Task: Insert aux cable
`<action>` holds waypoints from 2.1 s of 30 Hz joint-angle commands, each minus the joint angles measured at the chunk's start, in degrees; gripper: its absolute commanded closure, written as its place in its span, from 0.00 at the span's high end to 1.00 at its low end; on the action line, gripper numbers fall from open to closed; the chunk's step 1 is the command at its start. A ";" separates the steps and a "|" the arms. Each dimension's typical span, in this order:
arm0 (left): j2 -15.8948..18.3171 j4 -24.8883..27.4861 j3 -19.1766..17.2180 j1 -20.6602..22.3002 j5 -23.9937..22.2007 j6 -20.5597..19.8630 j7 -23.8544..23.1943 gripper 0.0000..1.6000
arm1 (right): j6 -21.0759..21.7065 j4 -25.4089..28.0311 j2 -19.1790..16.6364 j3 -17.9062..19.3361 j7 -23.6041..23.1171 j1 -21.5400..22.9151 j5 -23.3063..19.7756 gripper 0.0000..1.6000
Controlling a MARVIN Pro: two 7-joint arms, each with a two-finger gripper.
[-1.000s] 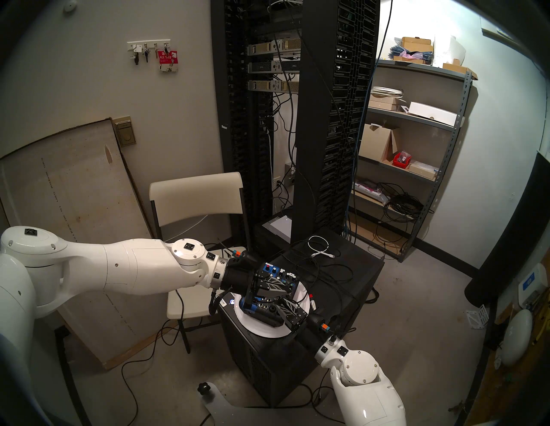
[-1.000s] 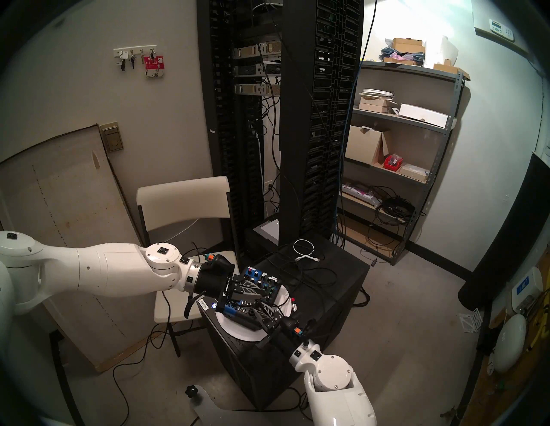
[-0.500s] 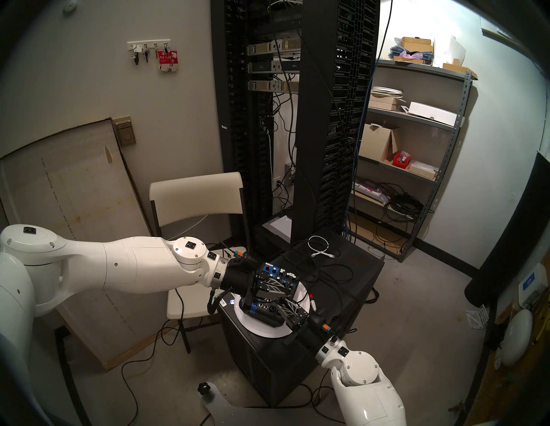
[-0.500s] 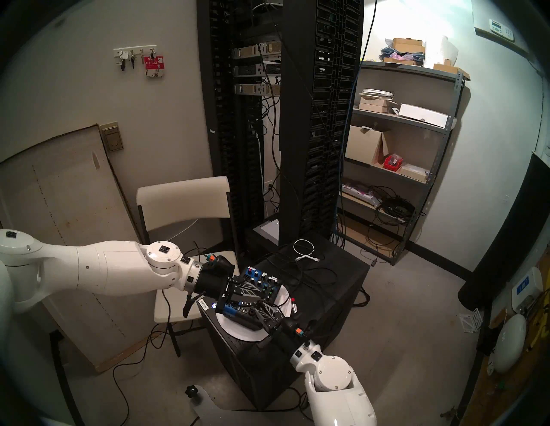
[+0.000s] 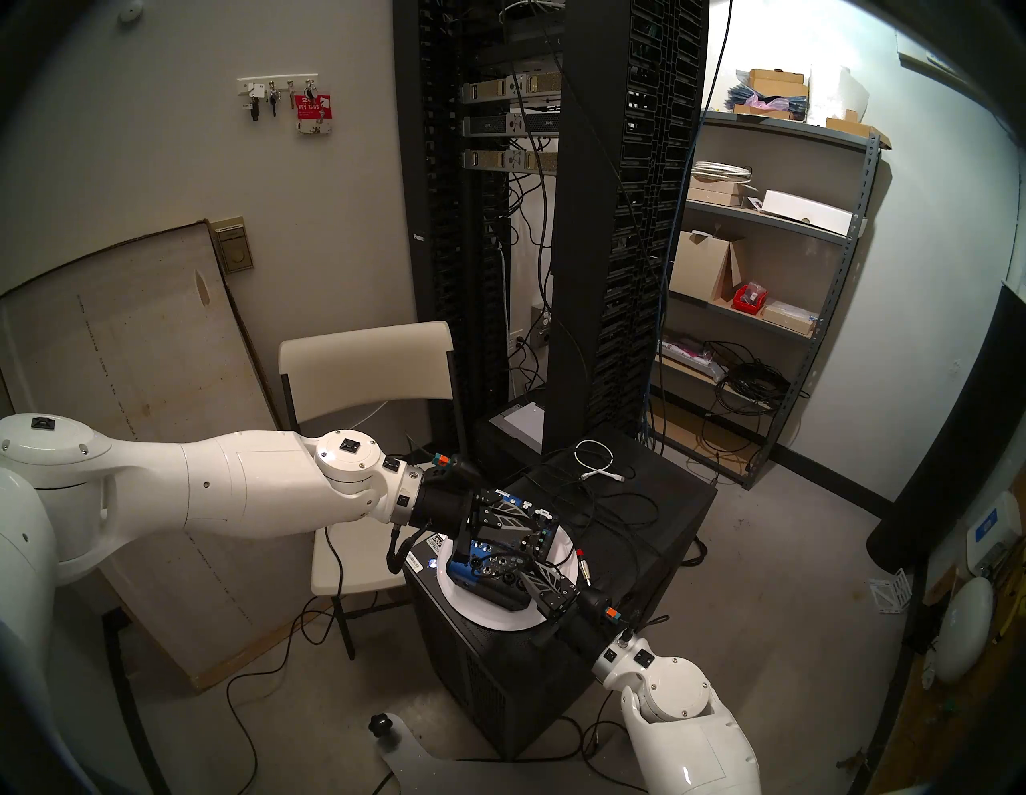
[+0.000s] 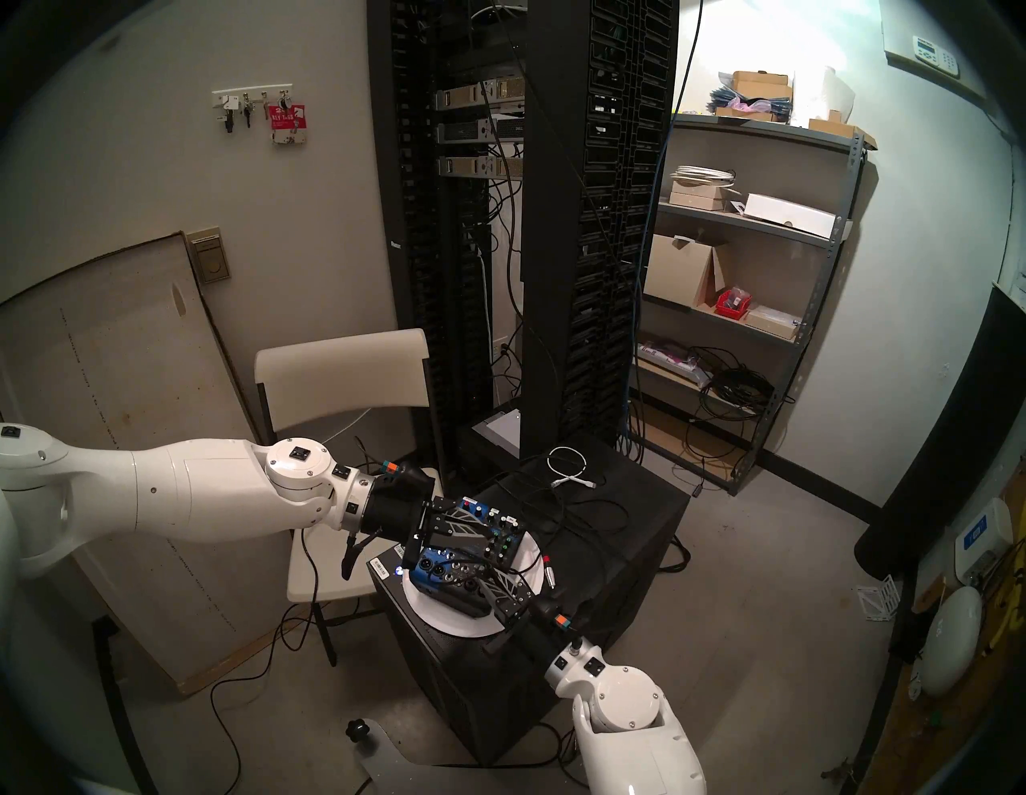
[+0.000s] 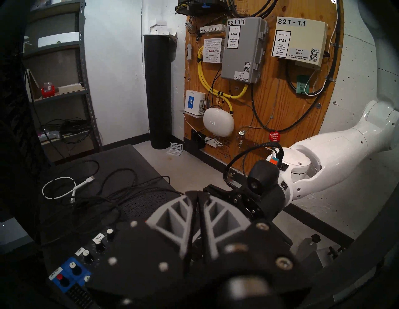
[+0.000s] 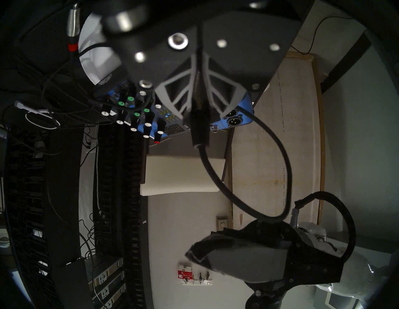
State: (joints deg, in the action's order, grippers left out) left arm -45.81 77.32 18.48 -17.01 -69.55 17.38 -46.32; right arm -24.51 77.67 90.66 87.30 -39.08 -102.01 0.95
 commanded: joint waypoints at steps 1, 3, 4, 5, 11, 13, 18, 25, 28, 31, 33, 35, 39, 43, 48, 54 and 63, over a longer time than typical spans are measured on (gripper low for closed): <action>0.70 0.92 -1.08 1.57 -0.17 0.20 -0.16 0.72 | 0.15 0.13 0.25 -0.40 0.01 -0.56 0.23 0.00; 1.56 1.76 -1.09 1.82 -0.02 0.19 0.27 0.91 | 0.08 0.06 0.26 -0.41 0.02 -0.53 0.24 0.00; 2.10 2.26 -1.09 1.99 0.07 0.18 0.45 0.98 | 0.04 0.02 0.29 -0.41 0.04 -0.51 0.25 0.00; 2.92 3.01 -1.07 2.30 0.22 0.15 0.51 1.00 | -0.01 -0.05 0.30 -0.41 0.06 -0.47 0.26 0.00; 7.40 8.12 0.12 4.08 2.73 -1.24 1.11 1.00 | -0.07 -0.39 0.37 -0.46 0.26 -0.24 0.44 0.00; 9.10 10.13 0.46 4.56 3.53 -1.67 1.25 1.00 | -0.10 -0.50 0.36 -0.50 0.29 -0.16 0.38 0.00; 12.39 15.05 1.30 5.27 5.74 -3.20 1.58 0.95 | -0.18 -0.72 0.41 -0.53 0.33 0.04 0.46 0.00; 12.46 16.53 1.82 4.50 6.93 -4.61 3.74 0.93 | -0.38 -1.00 0.39 -0.85 0.77 0.40 0.31 0.00; 11.72 16.51 1.80 4.32 7.16 -5.10 4.27 0.85 | -0.42 -1.05 0.38 -0.96 0.88 0.47 0.30 0.00; 11.51 16.74 1.80 3.87 7.23 -5.56 5.70 0.66 | -0.47 -1.16 0.34 -1.15 1.26 0.57 0.45 0.00; 11.76 16.69 1.78 3.67 7.31 -5.43 6.13 0.69 | -0.49 -1.34 0.34 -1.20 1.46 0.65 0.61 0.00; 12.29 16.88 1.77 4.03 7.77 -5.73 6.40 0.75 | -0.66 -1.67 0.38 -1.11 1.51 0.73 0.75 0.00; 13.54 17.08 1.26 4.73 8.04 -5.76 7.64 0.86 | -0.90 -2.18 0.39 -0.94 1.78 0.82 1.03 0.00; 15.19 16.93 0.37 5.82 8.03 -5.44 8.52 0.99 | -1.02 -2.50 0.35 -0.93 1.86 0.87 1.15 0.00; 17.25 16.93 -0.76 7.48 8.16 -5.71 9.19 1.00 | -1.29 -2.90 0.31 -0.93 1.92 0.92 1.47 0.00; 19.00 16.77 -1.82 8.60 7.94 -5.84 9.87 1.00 | -2.14 -3.76 0.26 -0.93 2.18 0.86 2.02 0.00; 20.86 16.80 -2.77 9.41 7.39 -6.16 11.51 1.00 | -3.04 -5.21 0.28 -1.16 2.78 1.07 3.07 0.00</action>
State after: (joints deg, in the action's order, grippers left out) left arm -26.98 94.07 17.39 -9.70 -61.61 11.33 -35.59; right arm -27.37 73.70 91.03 86.44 -36.52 -100.73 3.22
